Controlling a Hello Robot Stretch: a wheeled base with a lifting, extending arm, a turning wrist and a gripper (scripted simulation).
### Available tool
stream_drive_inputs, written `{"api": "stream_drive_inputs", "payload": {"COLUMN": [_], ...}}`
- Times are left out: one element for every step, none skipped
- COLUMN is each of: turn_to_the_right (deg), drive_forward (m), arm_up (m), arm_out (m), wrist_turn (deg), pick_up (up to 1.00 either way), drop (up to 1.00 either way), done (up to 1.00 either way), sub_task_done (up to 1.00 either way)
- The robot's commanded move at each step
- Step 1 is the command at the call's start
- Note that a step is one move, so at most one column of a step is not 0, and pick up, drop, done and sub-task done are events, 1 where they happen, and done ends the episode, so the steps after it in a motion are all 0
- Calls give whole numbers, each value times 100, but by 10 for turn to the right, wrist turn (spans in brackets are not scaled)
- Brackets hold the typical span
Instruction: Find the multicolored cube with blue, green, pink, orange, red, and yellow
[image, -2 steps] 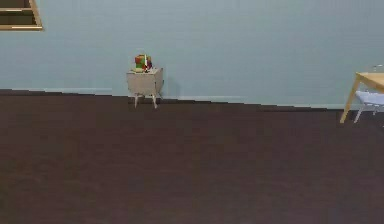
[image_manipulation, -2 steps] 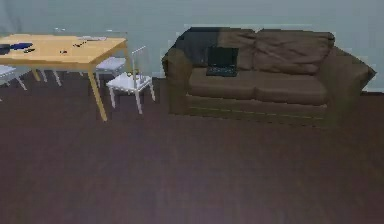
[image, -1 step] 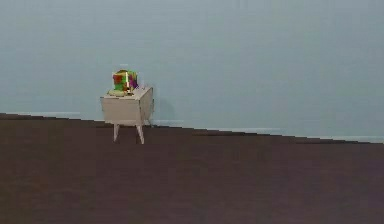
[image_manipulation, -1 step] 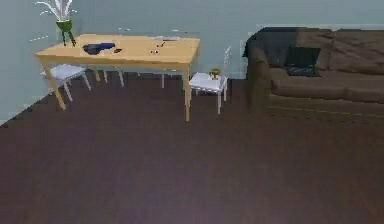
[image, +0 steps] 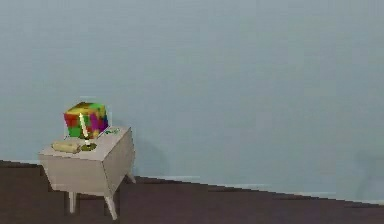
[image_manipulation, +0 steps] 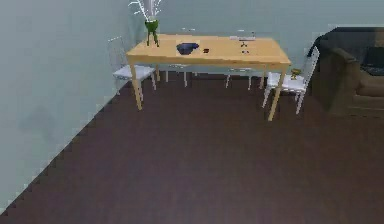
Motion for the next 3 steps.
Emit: {"api": "stream_drive_inputs", "payload": {"turn_to_the_right": [0, -450, 0], "drive_forward": [75, 0, 0], "arm_up": [0, 0, 0], "arm_out": [0, 0, 0], "wrist_turn": [0, 0, 0], "pick_up": [0, 0, 0], "drop": [0, 0, 0], "done": [0, 0, 100], "sub_task_done": [0, 0, 0]}}
